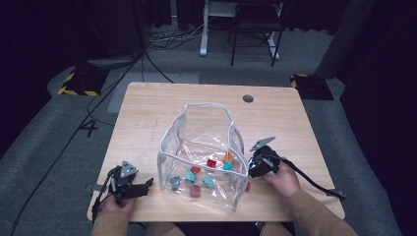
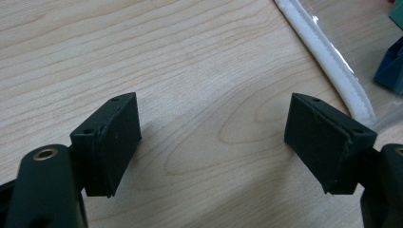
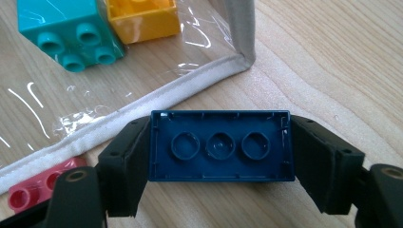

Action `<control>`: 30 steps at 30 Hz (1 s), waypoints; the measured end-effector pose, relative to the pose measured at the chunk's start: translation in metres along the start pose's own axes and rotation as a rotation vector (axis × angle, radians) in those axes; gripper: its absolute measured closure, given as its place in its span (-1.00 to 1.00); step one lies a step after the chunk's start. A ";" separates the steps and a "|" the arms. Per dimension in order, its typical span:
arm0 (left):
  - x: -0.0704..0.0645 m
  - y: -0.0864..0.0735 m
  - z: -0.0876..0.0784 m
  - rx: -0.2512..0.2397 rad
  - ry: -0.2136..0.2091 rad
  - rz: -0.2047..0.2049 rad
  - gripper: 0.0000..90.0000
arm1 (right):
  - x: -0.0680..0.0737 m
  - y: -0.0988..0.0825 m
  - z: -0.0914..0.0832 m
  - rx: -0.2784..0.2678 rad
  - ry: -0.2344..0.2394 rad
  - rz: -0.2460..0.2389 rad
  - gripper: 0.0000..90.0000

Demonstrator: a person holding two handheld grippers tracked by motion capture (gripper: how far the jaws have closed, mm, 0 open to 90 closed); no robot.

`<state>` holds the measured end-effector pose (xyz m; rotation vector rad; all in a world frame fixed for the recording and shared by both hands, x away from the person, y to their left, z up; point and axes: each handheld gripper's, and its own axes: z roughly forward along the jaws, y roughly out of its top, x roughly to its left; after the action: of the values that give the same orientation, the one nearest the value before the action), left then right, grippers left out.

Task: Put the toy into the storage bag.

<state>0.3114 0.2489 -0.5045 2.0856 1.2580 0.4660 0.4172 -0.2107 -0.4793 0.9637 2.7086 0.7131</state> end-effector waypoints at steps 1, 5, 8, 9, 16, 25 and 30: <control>0.000 0.000 0.000 0.000 0.000 0.000 -0.56 | 0.000 0.000 0.000 0.000 0.000 0.001 -0.40; 0.000 0.000 0.000 0.000 0.000 0.000 -0.56 | 0.000 0.000 0.000 0.000 0.000 0.001 -0.40; 0.000 0.000 0.000 0.000 0.000 0.000 -0.56 | 0.000 0.000 0.000 0.001 -0.001 0.004 -0.39; 0.000 0.000 0.000 0.000 -0.001 0.001 -0.56 | 0.000 0.000 0.000 0.002 -0.002 0.005 -0.39; 0.000 0.000 0.000 -0.004 0.003 -0.001 -0.56 | -0.004 0.003 -0.008 -0.017 0.013 0.038 -0.39; 0.000 0.000 0.000 -0.002 0.003 0.001 -0.56 | -0.014 0.007 -0.035 -0.108 0.043 0.062 -0.39; 0.000 0.000 0.000 -0.003 0.003 -0.001 -0.56 | -0.017 0.009 -0.049 -0.152 0.056 0.071 -0.40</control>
<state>0.3115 0.2487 -0.5048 2.0821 1.2594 0.4704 0.4194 -0.2338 -0.4318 1.0214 2.6322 0.9582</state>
